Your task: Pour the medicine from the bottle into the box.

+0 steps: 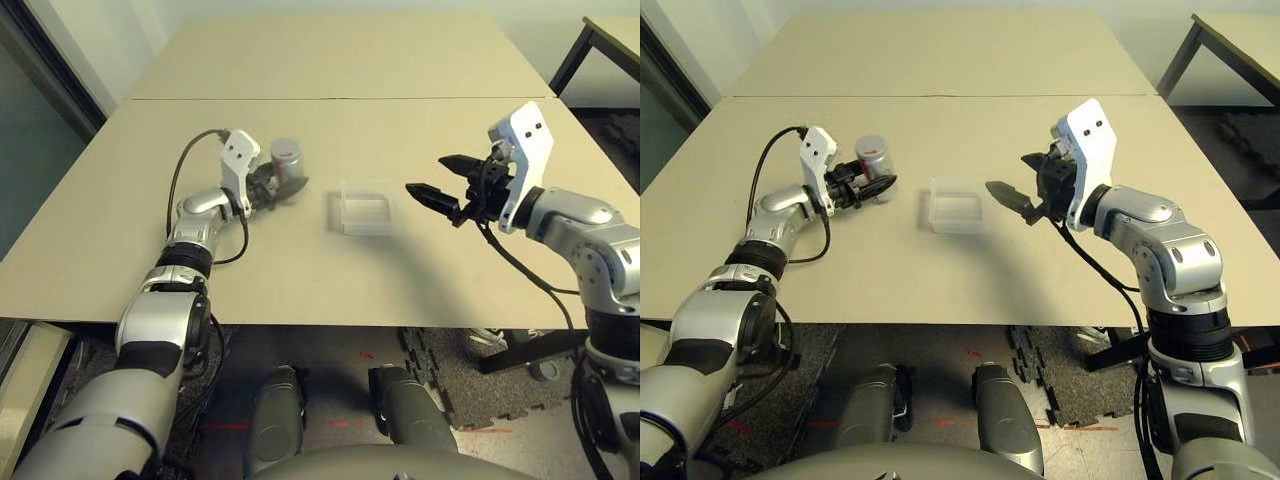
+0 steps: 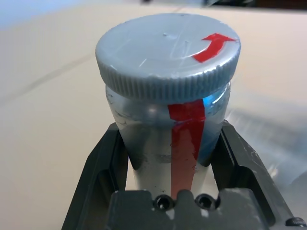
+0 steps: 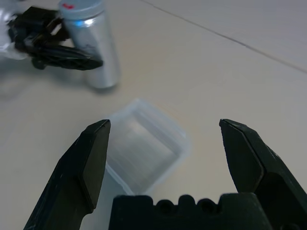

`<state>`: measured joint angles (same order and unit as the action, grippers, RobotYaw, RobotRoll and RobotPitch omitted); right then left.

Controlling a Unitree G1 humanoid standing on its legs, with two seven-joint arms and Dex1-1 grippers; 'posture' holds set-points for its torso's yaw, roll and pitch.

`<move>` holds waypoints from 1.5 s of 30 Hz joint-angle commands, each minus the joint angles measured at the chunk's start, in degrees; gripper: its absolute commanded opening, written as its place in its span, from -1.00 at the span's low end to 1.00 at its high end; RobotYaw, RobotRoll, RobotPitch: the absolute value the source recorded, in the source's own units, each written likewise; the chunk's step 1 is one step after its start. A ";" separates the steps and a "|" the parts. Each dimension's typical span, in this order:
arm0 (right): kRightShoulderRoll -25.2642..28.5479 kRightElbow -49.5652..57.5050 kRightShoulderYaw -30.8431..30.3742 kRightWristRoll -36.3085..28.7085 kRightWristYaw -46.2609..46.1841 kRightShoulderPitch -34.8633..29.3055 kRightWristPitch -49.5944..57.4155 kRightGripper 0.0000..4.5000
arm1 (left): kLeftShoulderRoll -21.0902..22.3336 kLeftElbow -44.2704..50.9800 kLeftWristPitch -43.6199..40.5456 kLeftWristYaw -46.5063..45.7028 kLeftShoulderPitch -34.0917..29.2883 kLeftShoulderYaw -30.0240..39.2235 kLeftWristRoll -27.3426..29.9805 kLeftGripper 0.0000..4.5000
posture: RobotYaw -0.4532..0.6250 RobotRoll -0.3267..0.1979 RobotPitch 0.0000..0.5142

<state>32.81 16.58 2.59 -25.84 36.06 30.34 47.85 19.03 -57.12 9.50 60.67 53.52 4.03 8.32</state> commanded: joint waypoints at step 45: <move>-18.14 -9.21 -7.83 13.90 -15.89 13.07 -4.96 0.83 | -10.96 12.38 -12.73 -9.42 0.27 -6.75 -1.63 0.17 | -0.62 0.25 -0.70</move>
<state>15.17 8.16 -5.96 -12.17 20.81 42.35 44.08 7.88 -45.79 -2.54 51.39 54.71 -2.25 6.61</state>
